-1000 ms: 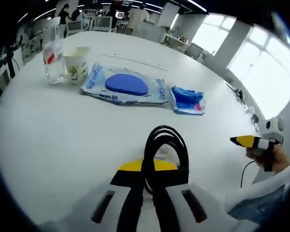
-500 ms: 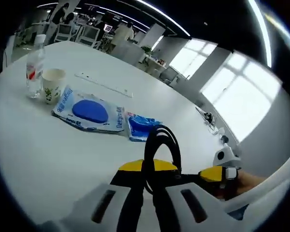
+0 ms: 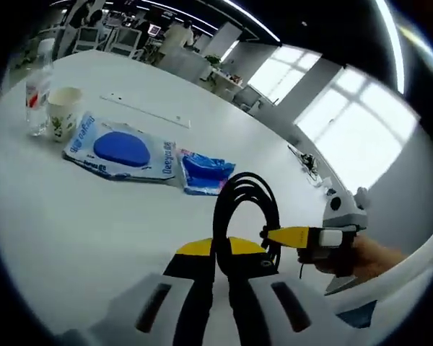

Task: Arrange the tabletop items into an orderly group along one side of the table until the central work area is clear of visible clutter.

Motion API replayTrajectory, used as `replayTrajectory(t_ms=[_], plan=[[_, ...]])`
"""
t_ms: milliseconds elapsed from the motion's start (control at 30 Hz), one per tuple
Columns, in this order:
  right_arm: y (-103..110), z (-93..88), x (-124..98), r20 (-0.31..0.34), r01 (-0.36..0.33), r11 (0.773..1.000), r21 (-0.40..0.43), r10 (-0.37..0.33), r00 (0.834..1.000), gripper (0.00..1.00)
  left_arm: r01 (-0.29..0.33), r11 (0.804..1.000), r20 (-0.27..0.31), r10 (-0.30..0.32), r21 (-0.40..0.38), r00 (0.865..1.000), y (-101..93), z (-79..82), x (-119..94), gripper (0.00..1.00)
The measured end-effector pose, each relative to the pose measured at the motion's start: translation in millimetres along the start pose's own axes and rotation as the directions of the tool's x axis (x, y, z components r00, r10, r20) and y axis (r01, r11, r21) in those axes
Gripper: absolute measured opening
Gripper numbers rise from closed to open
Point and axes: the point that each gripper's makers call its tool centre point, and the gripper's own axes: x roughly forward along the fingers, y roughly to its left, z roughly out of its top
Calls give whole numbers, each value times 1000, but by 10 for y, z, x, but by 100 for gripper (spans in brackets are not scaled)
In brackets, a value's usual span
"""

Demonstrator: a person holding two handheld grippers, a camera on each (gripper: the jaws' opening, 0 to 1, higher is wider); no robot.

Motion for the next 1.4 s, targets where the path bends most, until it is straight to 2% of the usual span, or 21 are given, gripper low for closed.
replayTrajectory(t_ms=[67,167,267,500,600,633,667,833,967,1167,1300,1400], plan=[[-76,39,11,-11,46,998,-32,-46,999,8,-4,1000,-41,4,-18,999,-3,-84,71,3],[-217,48,35,-67,110,992,-57,-114,991,9,-10,998,-103,2,-69,995,5,-205,182,3],[-336,144,44,-84,163,983,-87,-170,982,9,-4,998,-134,-4,-63,991,-3,-257,328,4],[-572,240,136,-113,240,967,-82,-248,962,9,-12,993,-157,-7,-116,988,103,-214,619,4],[-681,168,195,-143,255,963,-81,-265,954,9,-27,991,-191,1,-134,982,192,-265,712,3],[-738,117,211,-168,277,958,-71,-285,944,9,-31,991,-198,5,-130,980,213,-270,736,3],[-771,95,218,-178,284,957,-61,-290,940,9,-30,992,-206,4,-120,979,227,-274,763,3],[-821,146,266,-151,288,956,-56,-293,944,9,-39,991,-212,11,-129,977,263,-270,801,3],[-929,117,292,-162,316,948,-42,-318,934,9,-41,990,-219,11,-135,976,265,-291,851,3],[-1013,75,277,-152,334,942,-22,-333,931,10,-30,991,-214,1,-131,977,273,-285,884,4],[-984,107,275,-124,315,948,-40,-318,940,10,-26,990,-212,-4,-136,977,298,-266,905,4],[-978,94,263,-120,311,947,-76,-318,940,11,-23,991,-206,-4,-131,979,295,-258,908,4]])
